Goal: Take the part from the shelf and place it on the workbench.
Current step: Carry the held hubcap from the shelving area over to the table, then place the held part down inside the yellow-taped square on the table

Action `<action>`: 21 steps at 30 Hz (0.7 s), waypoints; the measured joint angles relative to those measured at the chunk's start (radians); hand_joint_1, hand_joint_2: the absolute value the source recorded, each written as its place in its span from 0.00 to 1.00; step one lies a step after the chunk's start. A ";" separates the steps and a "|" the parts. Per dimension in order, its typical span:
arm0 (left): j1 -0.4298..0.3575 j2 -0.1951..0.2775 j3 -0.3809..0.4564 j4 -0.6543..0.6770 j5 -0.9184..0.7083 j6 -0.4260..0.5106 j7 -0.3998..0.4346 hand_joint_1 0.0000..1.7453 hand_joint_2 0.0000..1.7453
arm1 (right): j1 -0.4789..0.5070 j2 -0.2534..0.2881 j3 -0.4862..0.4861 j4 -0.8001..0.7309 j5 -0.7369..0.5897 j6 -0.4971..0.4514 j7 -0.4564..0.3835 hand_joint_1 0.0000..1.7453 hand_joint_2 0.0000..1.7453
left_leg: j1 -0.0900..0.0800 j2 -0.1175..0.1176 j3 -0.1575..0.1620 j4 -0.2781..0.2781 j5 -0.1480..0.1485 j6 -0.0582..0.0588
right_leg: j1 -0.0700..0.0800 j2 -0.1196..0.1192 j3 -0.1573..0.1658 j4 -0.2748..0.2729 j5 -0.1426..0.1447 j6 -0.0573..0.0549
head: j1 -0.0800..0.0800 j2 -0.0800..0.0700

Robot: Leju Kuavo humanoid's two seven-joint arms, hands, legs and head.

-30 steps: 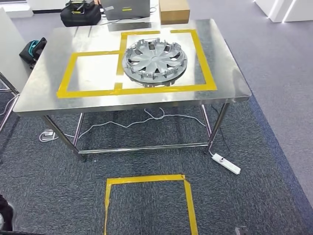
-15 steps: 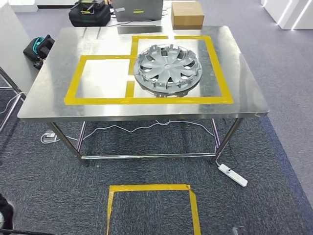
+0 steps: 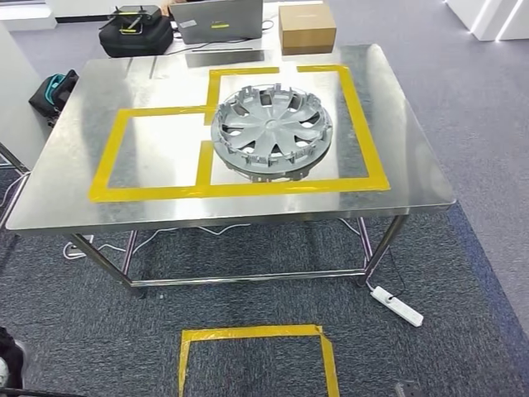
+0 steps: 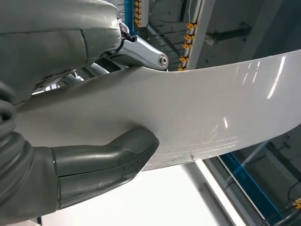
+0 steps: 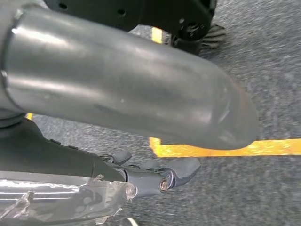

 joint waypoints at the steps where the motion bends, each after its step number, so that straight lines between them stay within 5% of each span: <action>1: 0.000 0.000 0.000 0.000 0.000 0.000 0.000 1.00 1.00 | -0.001 0.000 0.000 0.000 0.000 0.000 0.000 0.00 0.00 | 0.000 0.002 0.008 -0.054 0.046 0.003 | 0.002 0.001 0.009 0.002 -0.011 0.005 | -0.002 0.000; 3: 0.003 -0.001 0.000 0.001 -0.001 -0.001 0.000 1.00 1.00 | -0.002 0.000 0.000 0.000 0.001 -0.002 0.001 0.00 0.00 | -0.002 0.005 0.013 -0.107 0.086 0.011 | 0.005 0.002 0.015 0.001 -0.033 0.017 | -0.003 0.000; 7: 0.003 -0.002 0.000 0.001 -0.001 -0.003 0.000 1.00 1.00 | -0.004 0.000 0.000 0.000 0.003 -0.005 0.001 0.00 0.00 | 0.000 0.001 0.042 -0.118 0.076 0.038 | 0.003 -0.002 0.018 0.029 -0.073 0.039 | 0.002 0.000; 10: 0.004 -0.002 0.001 0.001 0.000 -0.003 0.000 1.00 1.00 | -0.003 0.001 0.000 0.000 0.004 -0.006 0.001 0.00 0.00 | -0.003 0.001 0.067 -0.119 0.053 0.052 | 0.003 -0.003 -0.098 0.222 -0.148 0.047 | 0.007 0.000; 11: 0.004 -0.002 0.001 0.001 0.001 -0.003 0.000 1.00 1.00 | -0.002 0.001 0.000 0.000 0.004 -0.006 0.001 0.00 0.00 | -0.005 -0.001 0.077 -0.119 0.044 0.054 | 0.004 -0.003 -0.137 0.270 -0.152 0.046 | 0.007 0.000; 13: 0.005 -0.002 0.001 0.001 0.001 -0.004 0.000 1.00 1.00 | 0.000 0.001 0.000 0.000 0.005 -0.005 0.002 0.00 0.00 | -0.009 -0.004 0.103 -0.119 0.023 0.055 | 0.006 -0.003 -0.163 0.253 -0.091 0.039 | 0.008 0.000; 16: 0.004 -0.003 0.001 0.002 0.002 -0.006 0.000 1.00 1.00 | 0.000 0.001 0.000 0.000 0.006 -0.004 0.002 0.00 0.00 | -0.013 -0.006 0.145 -0.119 -0.011 0.052 | 0.016 -0.003 -0.107 0.070 0.046 0.018 | 0.005 0.000; 21: 0.003 -0.006 0.001 0.002 0.004 -0.009 0.000 1.00 1.00 | -0.002 0.002 0.000 0.000 0.007 -0.004 0.004 0.00 0.00 | -0.014 -0.007 0.156 -0.126 -0.032 0.029 | 0.017 -0.002 -0.071 0.007 0.045 -0.001 | -0.001 0.000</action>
